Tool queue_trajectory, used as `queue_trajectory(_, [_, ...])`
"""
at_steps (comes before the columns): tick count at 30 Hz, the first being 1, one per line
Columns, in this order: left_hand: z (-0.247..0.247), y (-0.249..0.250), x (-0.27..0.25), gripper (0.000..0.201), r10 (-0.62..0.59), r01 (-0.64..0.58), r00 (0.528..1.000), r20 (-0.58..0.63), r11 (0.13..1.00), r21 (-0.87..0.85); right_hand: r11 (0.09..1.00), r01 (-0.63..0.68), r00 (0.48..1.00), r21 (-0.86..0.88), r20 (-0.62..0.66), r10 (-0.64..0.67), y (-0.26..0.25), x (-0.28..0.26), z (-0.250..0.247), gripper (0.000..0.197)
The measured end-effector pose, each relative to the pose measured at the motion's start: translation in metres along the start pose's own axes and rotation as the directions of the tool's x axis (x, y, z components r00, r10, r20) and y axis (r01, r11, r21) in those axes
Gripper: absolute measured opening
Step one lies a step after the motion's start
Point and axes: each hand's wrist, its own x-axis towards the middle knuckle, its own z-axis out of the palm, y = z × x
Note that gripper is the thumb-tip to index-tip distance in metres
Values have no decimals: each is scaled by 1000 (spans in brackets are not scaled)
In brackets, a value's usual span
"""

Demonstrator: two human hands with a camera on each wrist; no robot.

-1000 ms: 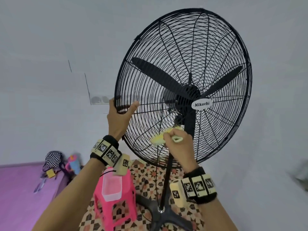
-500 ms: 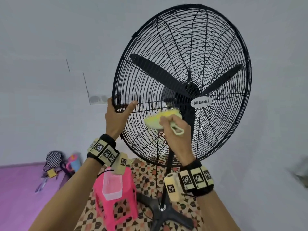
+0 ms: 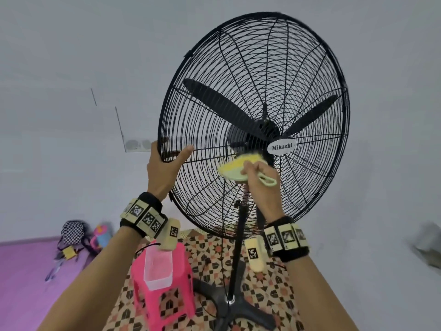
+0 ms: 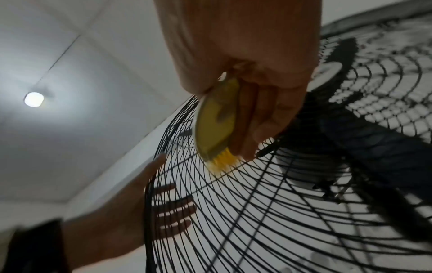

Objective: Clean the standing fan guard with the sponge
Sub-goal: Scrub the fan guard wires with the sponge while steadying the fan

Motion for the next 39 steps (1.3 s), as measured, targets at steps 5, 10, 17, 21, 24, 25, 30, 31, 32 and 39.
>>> queue_trajectory(5, [1,-2,-3,79,6,-6,1000,-10,1000,-16,998,-40,999,-41,-9,40,4,-5,-19,24])
queue_trajectory(10, [2,-2,-3,80,-2,2,1000,-8,1000,-12,995,31,1000,90,-3,-31,-5,2,-11,28])
queue_trajectory(17, [2,1,-9,77,12,-12,1000,-21,1000,-4,1000,21,1000,24,6,-21,-1,-1,-25,31])
queue_trajectory(21, [2,1,-7,79,-8,8,1000,0,1000,-16,994,108,992,5,60,-108,0,1,-12,31])
queue_trajectory(24, [-1,0,-5,77,-10,10,1000,-2,1000,-16,992,20,993,-126,119,-5,13,4,-21,26])
queue_trajectory(25, [-1,0,-6,76,-10,10,1000,-1,1000,-13,990,4,991,-140,130,14,13,4,-27,25])
queue_trajectory(30, [1,-1,-8,77,0,0,1000,-1,1000,-8,997,78,997,26,-30,-77,-1,15,-37,23])
queue_trajectory(31, [1,-1,-7,78,-2,2,1000,1,1000,-9,997,58,998,41,-30,-57,2,19,-36,23])
queue_trajectory(32, [1,-1,-5,80,-4,4,1000,0,1000,-9,999,33,999,26,-22,-32,5,21,-35,22])
queue_trajectory(39, [2,-5,-4,81,-5,5,1000,-7,1000,-4,998,46,999,-46,-2,-46,1,31,-54,26])
